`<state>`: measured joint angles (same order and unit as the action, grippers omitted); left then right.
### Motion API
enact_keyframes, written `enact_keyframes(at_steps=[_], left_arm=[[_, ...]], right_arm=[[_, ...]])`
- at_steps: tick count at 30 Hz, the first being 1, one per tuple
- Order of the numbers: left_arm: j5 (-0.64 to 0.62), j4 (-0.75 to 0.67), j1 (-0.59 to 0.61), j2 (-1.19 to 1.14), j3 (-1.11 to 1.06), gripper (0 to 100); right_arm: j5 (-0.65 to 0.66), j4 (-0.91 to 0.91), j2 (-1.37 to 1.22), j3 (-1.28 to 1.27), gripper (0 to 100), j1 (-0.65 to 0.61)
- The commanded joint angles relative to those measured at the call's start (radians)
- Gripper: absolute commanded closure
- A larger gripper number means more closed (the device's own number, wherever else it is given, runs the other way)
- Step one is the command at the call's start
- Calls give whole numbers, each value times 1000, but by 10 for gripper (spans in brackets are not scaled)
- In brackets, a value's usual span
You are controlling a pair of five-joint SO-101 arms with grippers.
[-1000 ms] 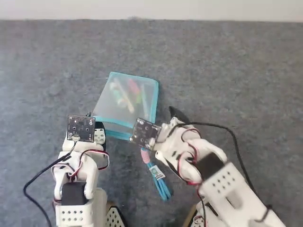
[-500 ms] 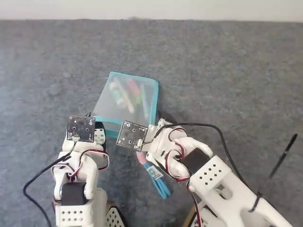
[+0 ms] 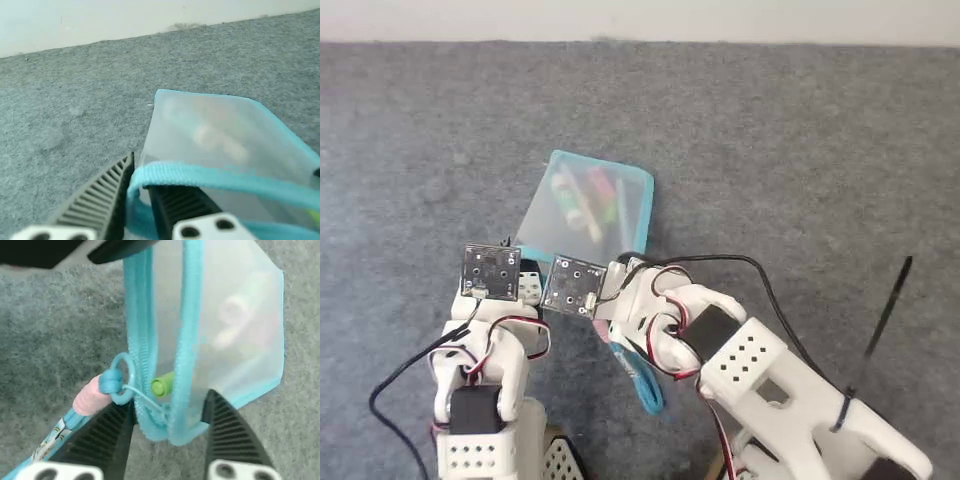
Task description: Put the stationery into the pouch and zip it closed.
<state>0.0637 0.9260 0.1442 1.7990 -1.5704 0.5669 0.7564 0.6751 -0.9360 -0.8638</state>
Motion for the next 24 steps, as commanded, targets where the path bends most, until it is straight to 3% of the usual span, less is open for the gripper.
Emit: enact_keyframes(at_steps=[1, 3, 11, 17, 24], left_arm=[[-11, -2, -8, 0, 61, 988], [-11, -2, -6, 0, 62, 988], [-8, 3, -8, 2, 79, 983], [-11, 109, -2, 2, 217, 821], [-6, 158, -2, 2, 277, 815]], right_arm=[[-41, -10, -10, 66, 950, -18], [-66, -10, -8, 66, 996, -16], [-78, -59, -12, 68, 991, 119], [-133, -1, -42, 186, 991, 202], [-181, 64, -228, 376, 991, 211]])
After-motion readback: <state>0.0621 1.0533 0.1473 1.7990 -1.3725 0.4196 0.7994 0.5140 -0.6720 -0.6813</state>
